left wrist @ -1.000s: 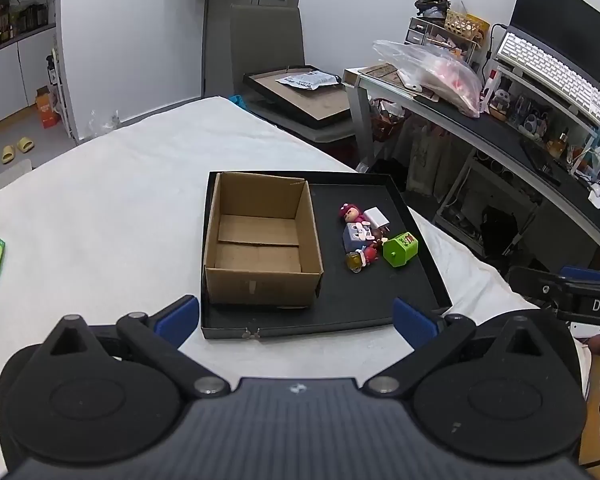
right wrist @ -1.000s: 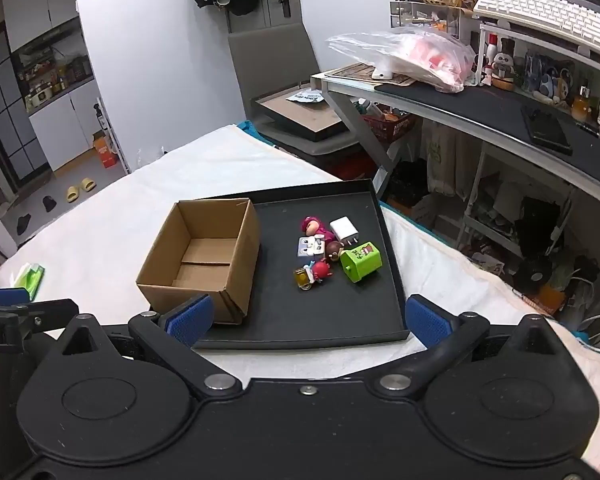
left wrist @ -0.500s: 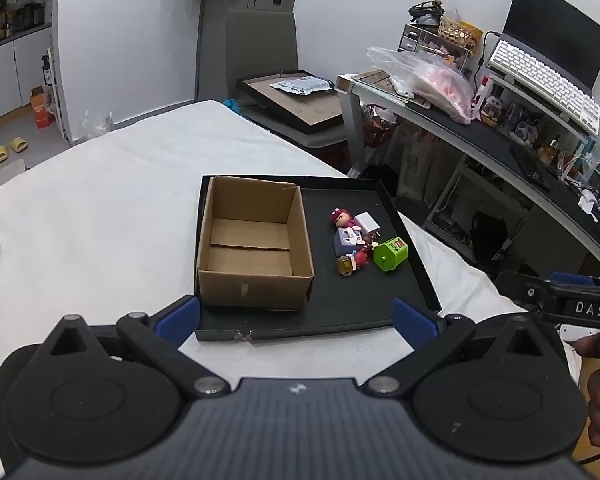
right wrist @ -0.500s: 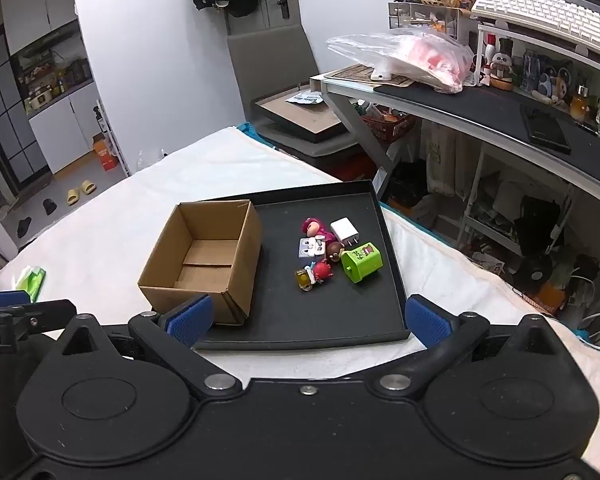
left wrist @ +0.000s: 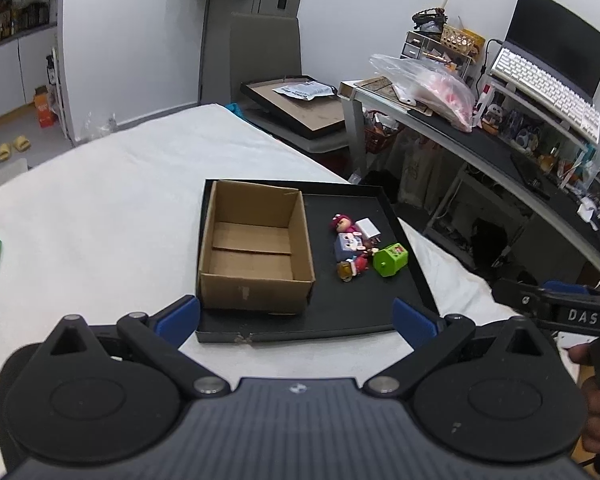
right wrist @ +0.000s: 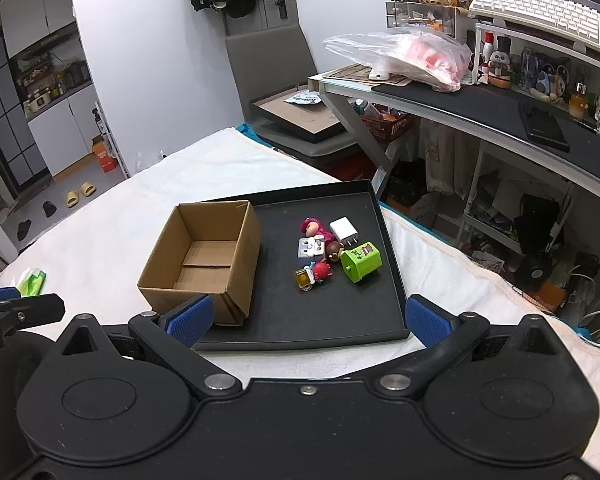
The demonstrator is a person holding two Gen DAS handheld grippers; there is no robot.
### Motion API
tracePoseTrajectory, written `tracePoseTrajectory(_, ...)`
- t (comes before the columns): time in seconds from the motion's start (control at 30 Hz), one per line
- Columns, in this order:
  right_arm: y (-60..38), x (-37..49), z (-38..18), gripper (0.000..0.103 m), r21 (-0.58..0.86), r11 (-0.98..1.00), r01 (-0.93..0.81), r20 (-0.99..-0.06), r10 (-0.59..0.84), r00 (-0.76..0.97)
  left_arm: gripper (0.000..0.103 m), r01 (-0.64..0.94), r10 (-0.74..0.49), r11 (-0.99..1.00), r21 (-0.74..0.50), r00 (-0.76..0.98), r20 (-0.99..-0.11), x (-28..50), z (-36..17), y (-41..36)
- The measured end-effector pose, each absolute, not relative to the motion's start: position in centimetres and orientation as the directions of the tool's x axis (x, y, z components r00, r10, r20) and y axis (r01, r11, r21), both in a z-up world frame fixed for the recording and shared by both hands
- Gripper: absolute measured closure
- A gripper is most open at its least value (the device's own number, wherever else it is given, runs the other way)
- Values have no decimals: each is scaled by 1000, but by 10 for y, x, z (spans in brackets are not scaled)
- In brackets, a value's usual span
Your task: Organize rigid objects
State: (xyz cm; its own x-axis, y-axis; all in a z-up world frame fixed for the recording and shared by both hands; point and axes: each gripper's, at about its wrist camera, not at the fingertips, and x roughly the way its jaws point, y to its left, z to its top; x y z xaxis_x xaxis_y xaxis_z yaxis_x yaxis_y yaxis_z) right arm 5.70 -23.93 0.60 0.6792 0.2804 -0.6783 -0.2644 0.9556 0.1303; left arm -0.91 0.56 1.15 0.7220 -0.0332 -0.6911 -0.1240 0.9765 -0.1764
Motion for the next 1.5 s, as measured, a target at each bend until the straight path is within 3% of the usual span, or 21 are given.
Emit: tracePoseTrajectory(1.5,-241,59,3,0,139,960,-245,-676,272,685,1,-137,-37,971,-196,725,-688,-10,12,11)
